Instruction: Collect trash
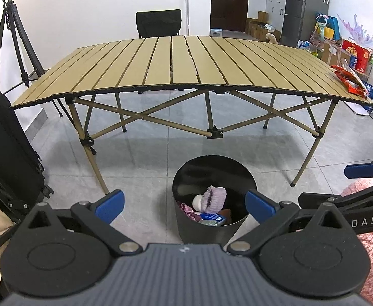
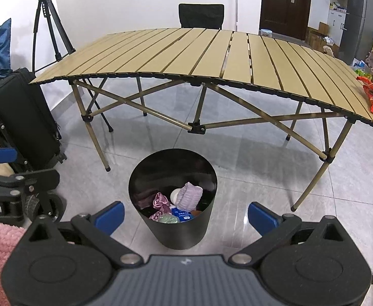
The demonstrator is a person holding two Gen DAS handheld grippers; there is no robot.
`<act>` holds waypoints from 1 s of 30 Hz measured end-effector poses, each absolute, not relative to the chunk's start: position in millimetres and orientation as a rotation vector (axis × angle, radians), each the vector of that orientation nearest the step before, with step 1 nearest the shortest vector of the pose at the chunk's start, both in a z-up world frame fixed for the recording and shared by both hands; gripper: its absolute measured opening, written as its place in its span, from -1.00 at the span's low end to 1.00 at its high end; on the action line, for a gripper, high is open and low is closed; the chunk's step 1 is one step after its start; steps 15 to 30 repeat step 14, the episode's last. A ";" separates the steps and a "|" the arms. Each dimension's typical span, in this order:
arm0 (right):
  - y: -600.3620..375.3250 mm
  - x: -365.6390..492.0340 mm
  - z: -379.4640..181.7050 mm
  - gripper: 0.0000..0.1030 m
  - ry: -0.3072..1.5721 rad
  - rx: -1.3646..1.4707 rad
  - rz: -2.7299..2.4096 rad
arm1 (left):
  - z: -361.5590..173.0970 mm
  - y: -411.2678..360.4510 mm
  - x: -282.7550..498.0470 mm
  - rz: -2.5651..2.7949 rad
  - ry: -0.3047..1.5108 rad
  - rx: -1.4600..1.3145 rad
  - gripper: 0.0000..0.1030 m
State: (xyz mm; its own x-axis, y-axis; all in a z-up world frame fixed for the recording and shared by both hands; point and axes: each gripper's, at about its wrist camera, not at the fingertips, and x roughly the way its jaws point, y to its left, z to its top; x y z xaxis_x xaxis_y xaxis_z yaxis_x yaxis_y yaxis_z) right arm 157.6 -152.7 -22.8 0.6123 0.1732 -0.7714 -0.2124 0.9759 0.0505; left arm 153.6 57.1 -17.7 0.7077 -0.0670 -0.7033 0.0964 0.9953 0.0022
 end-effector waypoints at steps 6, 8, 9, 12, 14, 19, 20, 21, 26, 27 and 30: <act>-152.1 156.7 -22.4 1.00 0.883 -0.050 0.221 | -15.9 59.5 150.5 -0.095 0.777 0.032 1.00; -152.3 156.8 -22.5 1.00 0.884 -0.051 0.222 | -15.6 59.3 150.4 -0.099 0.776 0.030 1.00; -152.3 156.8 -22.5 1.00 0.884 -0.051 0.222 | -15.3 59.6 150.3 -0.099 0.775 0.031 1.00; -152.5 156.8 -22.5 1.00 0.884 -0.051 0.222 | -16.0 59.7 151.2 -0.088 0.780 0.032 1.00; -152.8 156.7 -22.8 1.00 0.884 -0.052 0.223 | -16.4 60.5 152.4 -0.087 0.788 0.025 1.00; -152.8 156.7 -22.8 1.00 0.884 -0.052 0.223 | -16.4 60.5 152.4 -0.087 0.788 0.025 1.00; -152.8 156.7 -22.8 1.00 0.884 -0.052 0.223 | -16.4 60.5 152.4 -0.087 0.788 0.025 1.00; -152.8 156.7 -22.8 1.00 0.884 -0.052 0.223 | -16.4 60.5 152.4 -0.087 0.788 0.025 1.00; -152.8 156.7 -22.8 1.00 0.884 -0.052 0.223 | -16.4 60.5 152.4 -0.087 0.788 0.025 1.00; -152.8 156.7 -22.8 1.00 0.884 -0.052 0.223 | -16.4 60.5 152.4 -0.087 0.788 0.025 1.00; -152.8 156.7 -22.8 1.00 0.884 -0.052 0.223 | -16.4 60.5 152.4 -0.087 0.788 0.025 1.00</act>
